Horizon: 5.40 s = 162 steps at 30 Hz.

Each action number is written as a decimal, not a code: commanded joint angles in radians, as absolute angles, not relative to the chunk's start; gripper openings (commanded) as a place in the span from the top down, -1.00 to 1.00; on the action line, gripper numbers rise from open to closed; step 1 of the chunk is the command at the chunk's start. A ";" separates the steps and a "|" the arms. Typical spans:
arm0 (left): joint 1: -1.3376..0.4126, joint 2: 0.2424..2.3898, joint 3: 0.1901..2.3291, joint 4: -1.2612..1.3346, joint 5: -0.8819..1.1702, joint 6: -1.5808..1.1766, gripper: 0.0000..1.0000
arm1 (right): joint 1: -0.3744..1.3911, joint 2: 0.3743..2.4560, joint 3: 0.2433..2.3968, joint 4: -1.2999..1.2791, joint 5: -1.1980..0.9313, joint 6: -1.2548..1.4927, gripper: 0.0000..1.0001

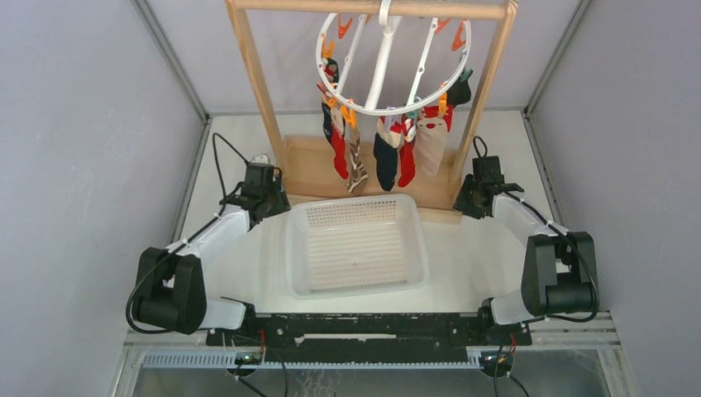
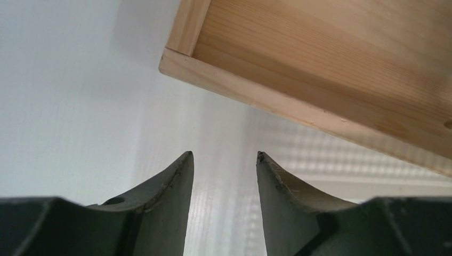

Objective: Remove the socks clipped to the hanger
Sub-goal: Adjust the clothesline at the center of the board.

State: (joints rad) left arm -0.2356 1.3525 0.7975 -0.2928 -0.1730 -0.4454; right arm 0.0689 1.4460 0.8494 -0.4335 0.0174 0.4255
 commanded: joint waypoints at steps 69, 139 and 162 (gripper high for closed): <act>-0.104 1.566 0.967 -0.338 -0.196 -0.433 -0.07 | 0.083 1.421 0.847 -0.430 -0.046 0.392 0.16; -0.125 1.630 1.019 -0.411 -0.147 -0.398 0.35 | 0.017 1.414 0.836 -0.428 -0.070 0.374 -0.03; -0.269 1.507 0.896 -0.398 -0.218 -0.445 0.36 | -0.037 1.425 0.838 -0.410 -0.095 0.376 -0.06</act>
State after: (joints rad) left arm -0.2230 1.5486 0.9379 -0.3729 -0.2642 -0.4187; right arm -0.0345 1.4273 0.8375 -0.4374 -0.0803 0.3893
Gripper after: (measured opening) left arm 0.324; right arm 0.524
